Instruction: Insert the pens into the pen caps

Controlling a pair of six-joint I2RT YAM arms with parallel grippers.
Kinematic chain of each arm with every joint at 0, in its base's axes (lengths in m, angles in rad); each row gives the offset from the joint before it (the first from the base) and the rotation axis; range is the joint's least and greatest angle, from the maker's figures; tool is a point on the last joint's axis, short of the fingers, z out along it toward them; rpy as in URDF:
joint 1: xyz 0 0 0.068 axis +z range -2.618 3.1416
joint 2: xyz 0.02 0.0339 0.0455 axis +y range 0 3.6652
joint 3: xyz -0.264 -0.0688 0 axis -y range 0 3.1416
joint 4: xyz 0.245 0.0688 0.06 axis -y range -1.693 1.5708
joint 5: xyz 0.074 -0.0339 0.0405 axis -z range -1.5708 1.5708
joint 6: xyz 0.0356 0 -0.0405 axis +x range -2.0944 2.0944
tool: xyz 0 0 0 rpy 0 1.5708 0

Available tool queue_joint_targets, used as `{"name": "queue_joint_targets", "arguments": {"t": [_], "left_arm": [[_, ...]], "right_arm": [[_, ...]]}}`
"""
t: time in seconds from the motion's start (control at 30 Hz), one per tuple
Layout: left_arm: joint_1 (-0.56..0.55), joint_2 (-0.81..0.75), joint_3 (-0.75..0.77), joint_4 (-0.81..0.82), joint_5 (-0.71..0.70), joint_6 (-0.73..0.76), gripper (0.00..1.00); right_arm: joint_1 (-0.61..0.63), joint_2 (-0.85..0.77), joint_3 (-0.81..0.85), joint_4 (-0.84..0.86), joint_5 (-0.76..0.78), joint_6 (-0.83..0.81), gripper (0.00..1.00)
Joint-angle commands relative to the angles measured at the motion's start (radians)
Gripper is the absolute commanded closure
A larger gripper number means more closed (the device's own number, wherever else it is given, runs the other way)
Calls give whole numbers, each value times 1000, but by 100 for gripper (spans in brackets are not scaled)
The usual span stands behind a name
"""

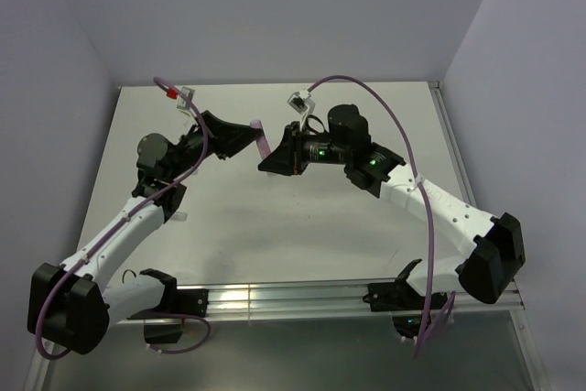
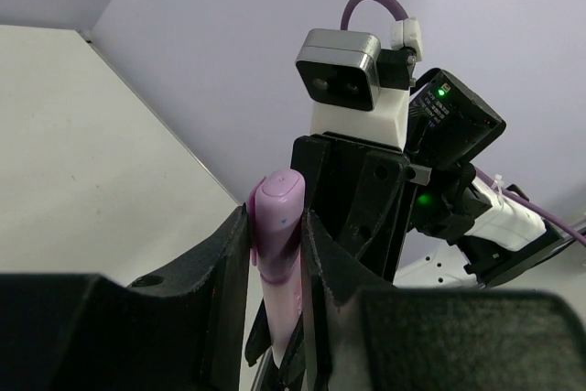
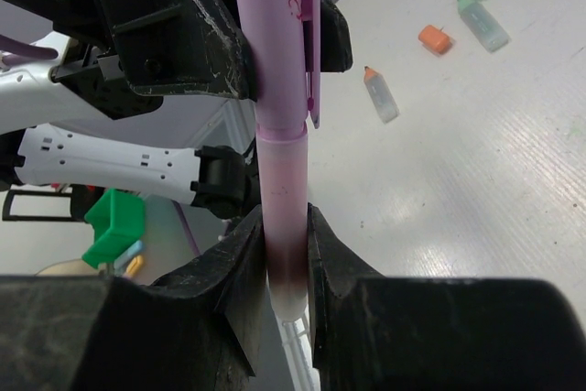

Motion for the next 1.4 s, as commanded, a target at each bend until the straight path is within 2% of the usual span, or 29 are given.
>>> {"name": "queue_joint_targets", "arguments": {"t": [0.0,0.23,0.37,0.63,0.8,1.13,1.37], "left_arm": [[-9,-19,-5,5,71,15,100],[-45,-17,-10,45,48,-5,100],[-83,-39,5,-16,21,37,100],[-100,-82,-15,-53,24,21,100],[-141,-114,-18,-104,1,66,100],[-216,-134,-4,-211,-48,152,100],[-247,-154,-25,-227,-44,166,100]], "right_arm": [[-31,-50,14,75,56,4,100],[-31,-46,-6,122,35,41,100],[-31,-58,-22,138,55,47,100],[-39,-86,-52,173,88,50,100],[-43,-66,-62,217,32,98,100],[-63,-89,-59,184,82,72,100],[-95,-93,-60,193,65,70,100]]}}
